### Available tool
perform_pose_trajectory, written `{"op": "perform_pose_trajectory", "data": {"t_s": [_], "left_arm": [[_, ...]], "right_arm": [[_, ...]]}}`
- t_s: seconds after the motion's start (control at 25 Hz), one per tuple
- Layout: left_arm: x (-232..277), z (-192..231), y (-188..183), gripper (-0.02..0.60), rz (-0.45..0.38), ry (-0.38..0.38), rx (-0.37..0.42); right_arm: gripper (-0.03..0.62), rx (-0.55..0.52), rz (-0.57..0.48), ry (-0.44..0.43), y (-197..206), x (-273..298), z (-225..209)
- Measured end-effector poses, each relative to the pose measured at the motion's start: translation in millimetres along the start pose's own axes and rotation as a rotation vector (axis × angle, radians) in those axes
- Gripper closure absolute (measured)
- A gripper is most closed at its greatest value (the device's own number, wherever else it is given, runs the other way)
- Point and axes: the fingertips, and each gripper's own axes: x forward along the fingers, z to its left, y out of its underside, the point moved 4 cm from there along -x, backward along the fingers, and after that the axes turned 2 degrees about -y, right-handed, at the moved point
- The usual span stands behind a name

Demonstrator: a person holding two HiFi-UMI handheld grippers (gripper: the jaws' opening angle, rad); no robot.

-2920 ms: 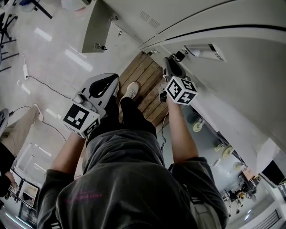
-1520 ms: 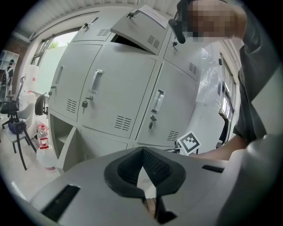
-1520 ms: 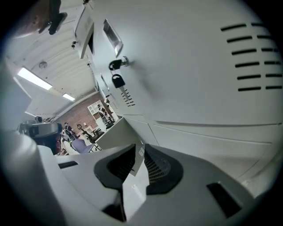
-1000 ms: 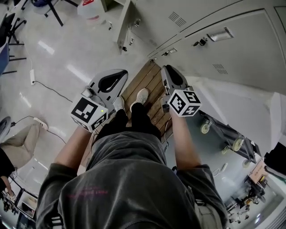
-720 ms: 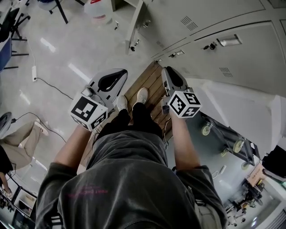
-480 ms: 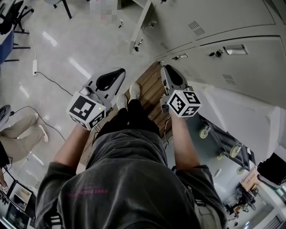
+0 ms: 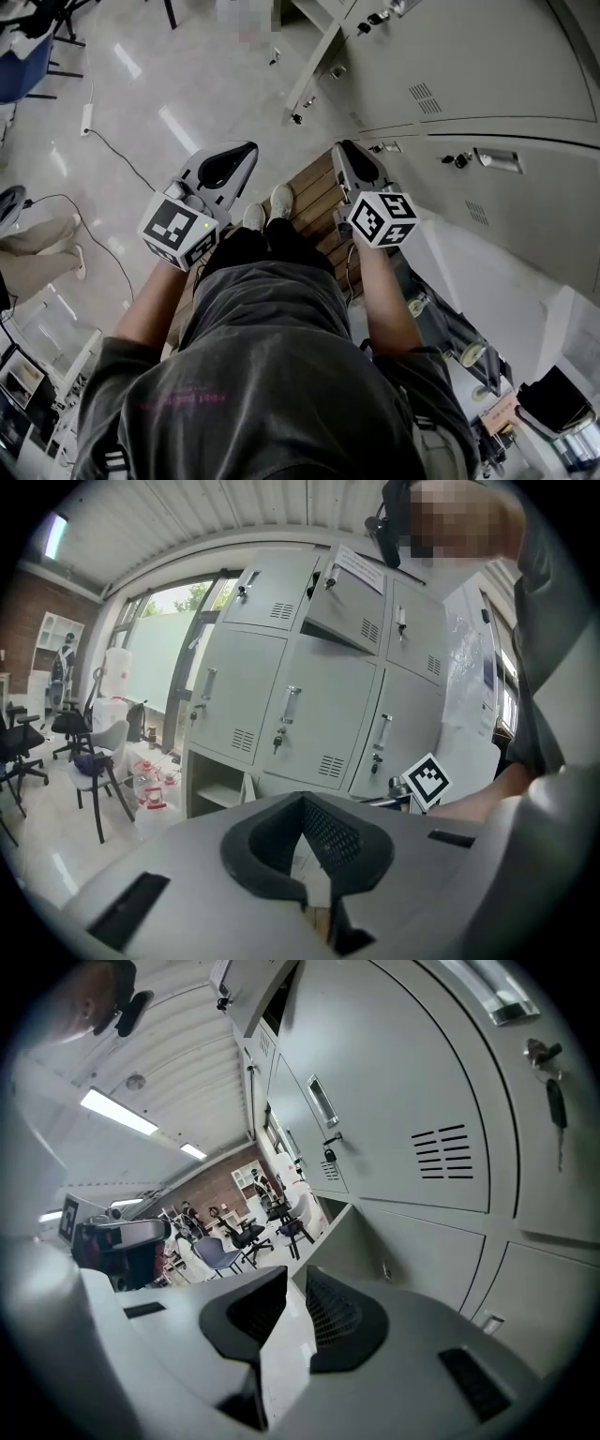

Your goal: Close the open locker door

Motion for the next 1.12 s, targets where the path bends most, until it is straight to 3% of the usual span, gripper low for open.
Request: {"op": "perform_pose_trajectory", "data": {"t_s": [0.28, 0.64, 1.12], "left_arm": [[18, 14, -2, 0.566, -0.022, -0.051, 0.009], [66, 84, 34, 0.566, -0.058, -0.057, 0.006], [98, 158, 53, 0.566, 0.012, 0.043, -0.021]], "right_arm": [[0.522, -0.023, 0.014, -0.055, -6, 24, -13], [0.521, -0.054, 0.072, -0.103, 32, 95, -38], [0.522, 0.03, 0.098, 0.001, 48, 147, -47]]}}
